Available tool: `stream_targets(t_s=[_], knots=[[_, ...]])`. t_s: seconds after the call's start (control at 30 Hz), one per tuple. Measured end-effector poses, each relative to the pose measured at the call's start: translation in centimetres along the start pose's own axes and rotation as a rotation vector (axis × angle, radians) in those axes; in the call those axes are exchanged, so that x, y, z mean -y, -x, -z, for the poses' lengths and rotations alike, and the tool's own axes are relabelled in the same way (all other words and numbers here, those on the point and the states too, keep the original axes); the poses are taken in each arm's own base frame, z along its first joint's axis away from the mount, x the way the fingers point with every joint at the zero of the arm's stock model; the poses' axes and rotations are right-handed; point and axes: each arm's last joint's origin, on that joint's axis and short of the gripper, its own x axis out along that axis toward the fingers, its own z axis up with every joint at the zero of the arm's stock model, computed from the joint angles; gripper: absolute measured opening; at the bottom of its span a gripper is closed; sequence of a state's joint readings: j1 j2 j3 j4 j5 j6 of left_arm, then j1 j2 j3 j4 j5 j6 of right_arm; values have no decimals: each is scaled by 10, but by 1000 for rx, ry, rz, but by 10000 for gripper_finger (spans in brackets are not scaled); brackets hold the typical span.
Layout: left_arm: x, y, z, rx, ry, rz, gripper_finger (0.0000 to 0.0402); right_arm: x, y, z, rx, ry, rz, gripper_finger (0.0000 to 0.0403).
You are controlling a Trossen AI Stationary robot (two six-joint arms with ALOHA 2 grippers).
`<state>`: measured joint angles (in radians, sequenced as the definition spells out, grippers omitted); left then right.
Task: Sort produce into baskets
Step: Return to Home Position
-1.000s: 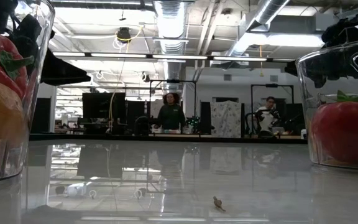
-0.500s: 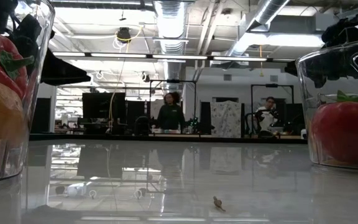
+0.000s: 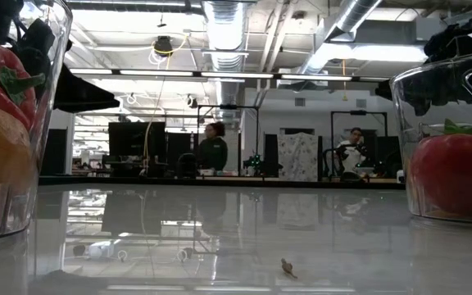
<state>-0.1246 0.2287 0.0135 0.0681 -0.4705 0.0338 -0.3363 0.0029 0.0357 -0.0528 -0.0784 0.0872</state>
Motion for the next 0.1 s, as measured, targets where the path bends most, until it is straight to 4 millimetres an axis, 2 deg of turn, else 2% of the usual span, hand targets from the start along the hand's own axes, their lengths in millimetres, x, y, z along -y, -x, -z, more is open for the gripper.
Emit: stream_targets(t_s=[0.1], knots=[[0,0,0,0,0,0,325,0,0,0,0,0,0,128]])
